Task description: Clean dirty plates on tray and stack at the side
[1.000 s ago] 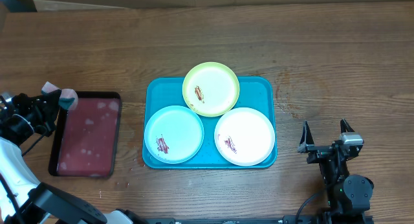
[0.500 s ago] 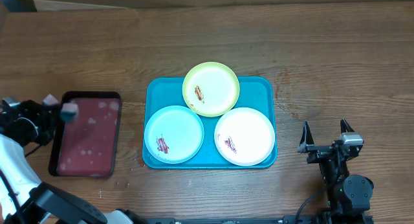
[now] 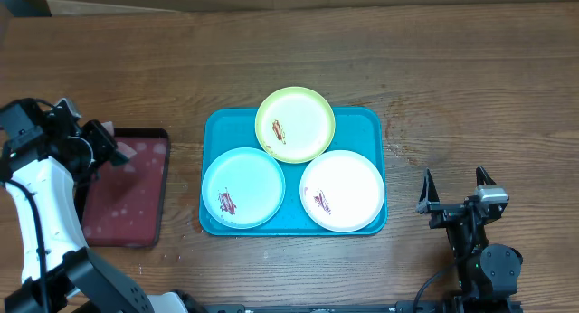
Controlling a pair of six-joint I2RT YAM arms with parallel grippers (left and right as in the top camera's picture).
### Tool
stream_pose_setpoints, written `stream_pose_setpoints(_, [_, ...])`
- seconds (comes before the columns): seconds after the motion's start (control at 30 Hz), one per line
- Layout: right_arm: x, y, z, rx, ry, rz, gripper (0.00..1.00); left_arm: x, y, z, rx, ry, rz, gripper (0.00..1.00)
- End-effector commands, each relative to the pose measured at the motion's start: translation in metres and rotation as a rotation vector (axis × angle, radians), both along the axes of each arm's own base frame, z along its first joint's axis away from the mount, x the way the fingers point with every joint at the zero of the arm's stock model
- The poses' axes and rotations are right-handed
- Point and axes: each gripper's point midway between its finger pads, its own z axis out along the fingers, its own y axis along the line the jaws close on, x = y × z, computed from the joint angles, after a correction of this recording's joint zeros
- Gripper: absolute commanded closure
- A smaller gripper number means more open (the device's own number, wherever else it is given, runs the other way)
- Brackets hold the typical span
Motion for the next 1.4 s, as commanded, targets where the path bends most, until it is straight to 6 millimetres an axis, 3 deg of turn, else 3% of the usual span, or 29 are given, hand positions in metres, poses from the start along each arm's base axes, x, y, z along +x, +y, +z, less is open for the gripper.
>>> stream_pose_setpoints(0.0, [0.000, -0.002, -0.002, 0.004, -0.002, -0.008, 0.00, 0.007, 0.019, 0.079, 0.173, -0.163, 0.011, 0.96])
stream_pose_setpoints(0.07, [0.000, -0.002, -0.002, 0.004, -0.002, -0.008, 0.00, 0.011, 0.016, 0.117, 0.208, -0.257, 0.005, 0.96])
stream_pose_setpoints(0.13, [0.000, -0.002, -0.002, 0.004, -0.002, -0.008, 0.00, 0.013, 0.009, 0.139, 0.210, -0.319, -0.014, 0.96])
stream_pose_setpoints(0.2, [0.000, -0.002, -0.002, 0.004, -0.002, -0.008, 0.00, 0.010, 0.011, 0.140, 0.241, -0.308, -0.012, 0.96])
stream_pose_setpoints(0.23, [0.000, -0.002, -0.002, 0.004, -0.002, -0.008, 0.00, 0.007, 0.015, 0.132, 0.262, -0.274, -0.002, 0.96])
stream_pose_setpoints(0.3, [0.000, -0.002, -0.002, 0.004, -0.002, -0.008, 0.00, -0.009, 0.034, 0.080, 0.304, -0.099, 0.074, 0.96])
stream_pose_setpoints(0.4, [0.000, -0.002, -0.002, 0.004, -0.002, -0.008, 0.00, -0.018, 0.037, 0.008, 0.249, 0.042, 0.101, 0.96])
stream_pose_setpoints(0.47, [0.000, -0.002, -0.002, 0.004, -0.002, -0.008, 0.00, -0.023, 0.034, -0.025, 0.207, 0.114, 0.090, 0.96])
stream_pose_setpoints(0.53, [0.000, -0.002, -0.002, 0.004, -0.002, -0.008, 0.00, -0.025, 0.033, -0.039, 0.192, 0.155, 0.069, 0.96])
stream_pose_setpoints(0.63, [0.000, -0.002, -0.002, 0.004, -0.002, -0.008, 0.00, -0.018, 0.036, -0.017, 0.200, 0.117, 0.079, 0.96])
stream_pose_setpoints(0.73, [0.000, -0.002, -0.002, 0.004, -0.002, -0.008, 0.00, -0.005, 0.045, 0.042, 0.253, 0.013, 0.109, 0.96])
stream_pose_setpoints(0.77, [0.000, -0.002, -0.002, 0.004, -0.002, -0.008, 0.00, -0.001, 0.047, 0.076, 0.279, -0.050, 0.131, 0.96])
stream_pose_setpoints(0.83, [0.000, -0.002, -0.002, 0.004, -0.002, -0.008, 0.00, -0.002, 0.047, 0.112, 0.304, -0.118, 0.159, 0.96])
stream_pose_setpoints(0.87, [0.000, -0.002, -0.002, 0.004, -0.002, -0.008, 0.00, -0.004, 0.047, 0.120, 0.324, -0.130, 0.168, 0.96])
stream_pose_setpoints(0.93, [0.000, -0.002, -0.002, 0.004, -0.002, -0.008, 0.00, -0.017, 0.056, 0.102, 0.372, -0.054, 0.236, 0.96])
stream_pose_setpoints(1.1, [0.000, -0.002, -0.002, 0.004, -0.002, -0.008, 0.00, -0.040, 0.040, -0.020, 0.253, 0.187, 0.196, 0.96])
stream_pose_setpoints(1.17, [0.000, -0.002, -0.002, 0.004, -0.002, -0.008, 0.00, -0.050, 0.034, -0.051, 0.216, 0.261, 0.184, 0.96])
stream_pose_setpoints(1.2, [0.000, -0.002, -0.002, 0.004, -0.002, -0.008, 0.00, -0.051, 0.034, -0.055, 0.209, 0.276, 0.182, 0.96])
stream_pose_setpoints(1.27, [0.000, -0.002, -0.002, 0.004, -0.002, -0.008, 0.00, -0.047, 0.036, -0.044, 0.212, 0.258, 0.186, 0.96])
stream_pose_setpoints(1.37, [0.000, -0.002, -0.002, 0.004, -0.002, -0.008, 0.00, -0.023, 0.036, 0.012, 0.212, 0.117, 0.175, 0.96])
